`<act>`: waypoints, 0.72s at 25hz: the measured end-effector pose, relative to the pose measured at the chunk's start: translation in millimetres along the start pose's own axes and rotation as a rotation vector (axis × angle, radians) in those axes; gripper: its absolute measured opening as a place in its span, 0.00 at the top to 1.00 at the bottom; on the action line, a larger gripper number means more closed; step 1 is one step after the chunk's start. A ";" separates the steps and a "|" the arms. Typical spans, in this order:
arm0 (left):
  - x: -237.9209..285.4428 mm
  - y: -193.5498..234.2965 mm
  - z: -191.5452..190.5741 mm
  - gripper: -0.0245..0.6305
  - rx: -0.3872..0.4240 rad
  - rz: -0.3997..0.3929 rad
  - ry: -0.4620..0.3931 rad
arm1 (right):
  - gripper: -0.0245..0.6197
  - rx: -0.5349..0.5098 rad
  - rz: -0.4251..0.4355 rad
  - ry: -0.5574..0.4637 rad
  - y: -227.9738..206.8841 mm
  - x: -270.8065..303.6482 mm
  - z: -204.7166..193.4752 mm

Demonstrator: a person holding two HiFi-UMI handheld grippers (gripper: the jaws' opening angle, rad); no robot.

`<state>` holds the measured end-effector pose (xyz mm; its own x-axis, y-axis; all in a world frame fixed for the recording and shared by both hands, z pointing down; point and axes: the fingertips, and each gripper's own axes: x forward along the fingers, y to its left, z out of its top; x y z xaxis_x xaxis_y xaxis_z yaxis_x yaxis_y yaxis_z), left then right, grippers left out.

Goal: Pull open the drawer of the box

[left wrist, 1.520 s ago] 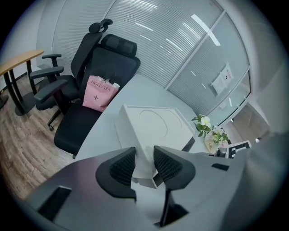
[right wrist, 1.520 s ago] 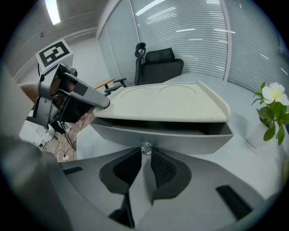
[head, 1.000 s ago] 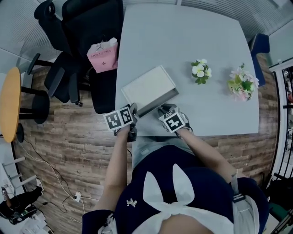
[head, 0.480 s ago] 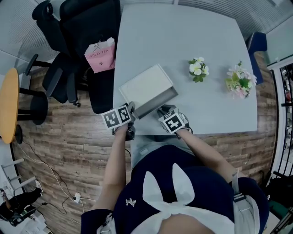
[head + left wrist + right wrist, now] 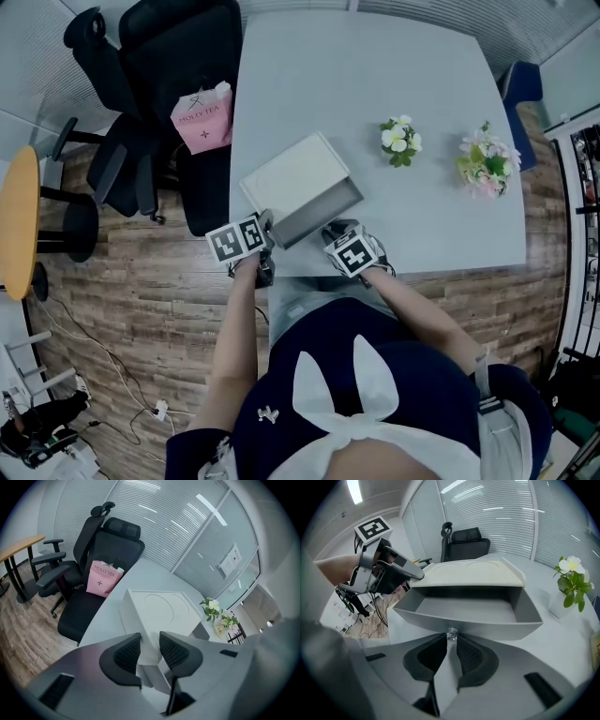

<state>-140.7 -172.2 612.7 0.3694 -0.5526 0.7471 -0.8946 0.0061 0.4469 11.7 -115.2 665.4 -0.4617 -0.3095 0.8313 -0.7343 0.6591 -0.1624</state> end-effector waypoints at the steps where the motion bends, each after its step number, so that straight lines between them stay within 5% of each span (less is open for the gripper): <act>1: 0.0 0.0 0.1 0.75 0.000 0.001 0.000 | 0.85 0.000 0.001 0.001 0.1 -0.4 -1.0; 18: -0.7 0.7 0.7 0.75 -0.001 0.005 0.005 | 0.85 -0.010 0.012 -0.001 3.9 -5.4 -13.0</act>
<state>-141.8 -172.3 612.1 0.3660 -0.5483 0.7520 -0.8963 0.0097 0.4433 17.8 -102.1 667.2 -0.4709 -0.3026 0.8287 -0.7239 0.6695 -0.1669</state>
